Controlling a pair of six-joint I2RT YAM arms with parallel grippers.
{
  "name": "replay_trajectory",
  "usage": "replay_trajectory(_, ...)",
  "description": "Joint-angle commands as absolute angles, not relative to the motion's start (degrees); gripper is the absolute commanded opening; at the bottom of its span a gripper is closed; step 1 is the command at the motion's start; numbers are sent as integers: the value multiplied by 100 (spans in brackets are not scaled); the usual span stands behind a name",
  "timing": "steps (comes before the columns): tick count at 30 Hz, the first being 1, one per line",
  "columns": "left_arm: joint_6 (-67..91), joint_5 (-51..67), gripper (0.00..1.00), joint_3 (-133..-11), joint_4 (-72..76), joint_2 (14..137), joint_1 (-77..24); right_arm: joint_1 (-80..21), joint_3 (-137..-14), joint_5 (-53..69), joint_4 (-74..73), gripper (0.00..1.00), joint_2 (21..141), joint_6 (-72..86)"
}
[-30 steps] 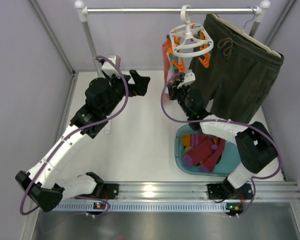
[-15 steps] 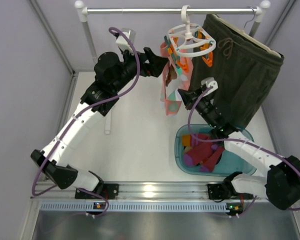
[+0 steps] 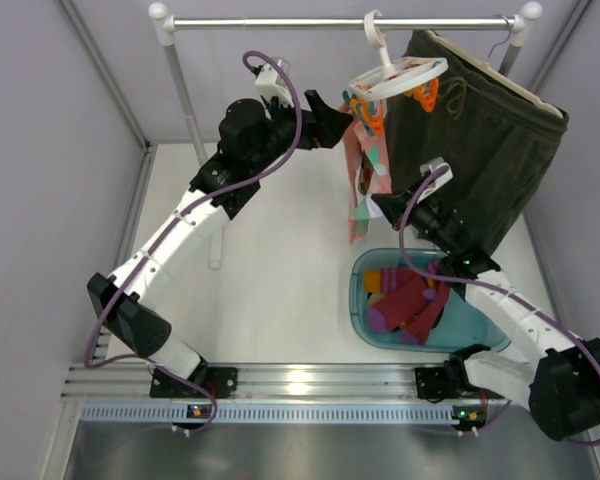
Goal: Remove the socks clipped to the hanger
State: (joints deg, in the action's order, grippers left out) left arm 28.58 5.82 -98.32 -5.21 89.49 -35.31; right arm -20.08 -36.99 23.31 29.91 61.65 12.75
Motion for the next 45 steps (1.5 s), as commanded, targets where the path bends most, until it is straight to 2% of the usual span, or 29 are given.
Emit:
replay_trajectory(1,3023,686,92,-9650,281,8780,-3533,-1670,-3726,3146,3059,0,5968,1591)
replay_trajectory(10,2988,720,83,-10273,396,9491,-3533,-1679,-3823,3840,3331,0,6170,1881)
replay_trajectory(18,3093,966,68,-10731,396,10028,-3533,-1705,-3876,3850,3358,0,6214,1899)
replay_trajectory(31,3006,879,64,-10907,457,10115,-3577,-1933,-4008,3454,3138,0,6460,1591)
replay_trajectory(34,3111,1019,54,-11030,448,10283,-3577,-1969,-4034,3454,3138,0,6460,1582)
replay_trajectory(35,3146,1072,45,-11082,448,10318,-3577,-1977,-4025,3445,3138,0,6469,1582)
replay_trajectory(40,3112,1090,32,-11136,466,10327,-3639,-2004,-4025,3445,3085,0,6592,1521)
replay_trajectory(41,3085,1064,27,-11136,475,10318,-3639,-2004,-4008,3454,3068,0,6592,1503)
replay_trajectory(42,3068,985,19,-11127,483,10318,-3647,-2013,-3990,3428,3024,0,6548,1486)
replay_trajectory(44,2997,932,16,-11127,475,10310,-3647,-2004,-3964,3331,2752,0,6460,1407)
replay_trajectory(45,2980,914,8,-11118,475,10318,-3639,-2013,-3894,3279,2620,0,6303,1380)
